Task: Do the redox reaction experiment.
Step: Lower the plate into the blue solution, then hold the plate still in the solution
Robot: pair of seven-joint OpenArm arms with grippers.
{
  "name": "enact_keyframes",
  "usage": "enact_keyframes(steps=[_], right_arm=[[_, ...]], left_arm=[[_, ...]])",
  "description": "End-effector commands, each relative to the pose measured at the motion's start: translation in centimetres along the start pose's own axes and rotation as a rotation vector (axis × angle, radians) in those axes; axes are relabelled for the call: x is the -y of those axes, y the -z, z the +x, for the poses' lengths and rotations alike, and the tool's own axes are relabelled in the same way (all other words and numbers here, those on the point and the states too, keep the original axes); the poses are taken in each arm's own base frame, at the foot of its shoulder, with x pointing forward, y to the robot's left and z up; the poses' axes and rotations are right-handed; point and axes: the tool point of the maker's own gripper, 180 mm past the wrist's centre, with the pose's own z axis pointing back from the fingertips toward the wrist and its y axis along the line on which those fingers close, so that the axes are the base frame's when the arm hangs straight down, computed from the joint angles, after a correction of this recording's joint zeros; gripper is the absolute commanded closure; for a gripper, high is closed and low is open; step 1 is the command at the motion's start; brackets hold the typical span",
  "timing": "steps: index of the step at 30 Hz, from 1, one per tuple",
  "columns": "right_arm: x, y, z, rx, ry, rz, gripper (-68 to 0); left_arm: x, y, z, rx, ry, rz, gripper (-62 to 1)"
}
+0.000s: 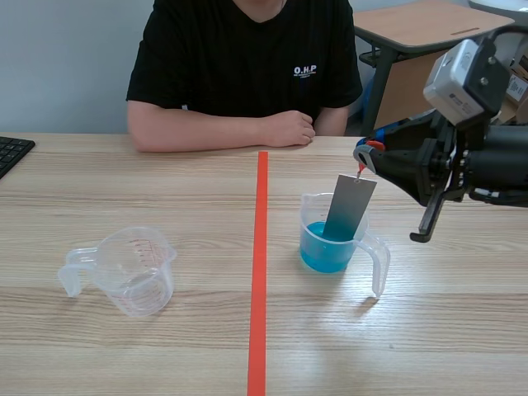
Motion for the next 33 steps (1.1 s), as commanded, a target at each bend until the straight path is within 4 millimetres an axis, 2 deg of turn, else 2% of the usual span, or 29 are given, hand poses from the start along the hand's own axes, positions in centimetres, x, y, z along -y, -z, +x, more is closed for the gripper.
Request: enact_keyframes(steps=[1, 10, 33], right_arm=[[1.2, 0.2, 1.4, 0.043, -0.018, -0.012, -1.5], [0.9, 1.1, 0.3, 0.021, -0.002, 0.01, -1.5], [0.7, 1.1, 0.0, 0.007, -0.014, 0.023, -1.5]], left_arm=[[0.3, 0.1, 0.6, 0.022, -0.006, -0.005, -4.9], [0.3, 0.1, 0.6, 0.025, -0.006, -0.005, -4.9], [0.3, 0.2, 0.8, 0.03, -0.006, -0.007, -4.9]])
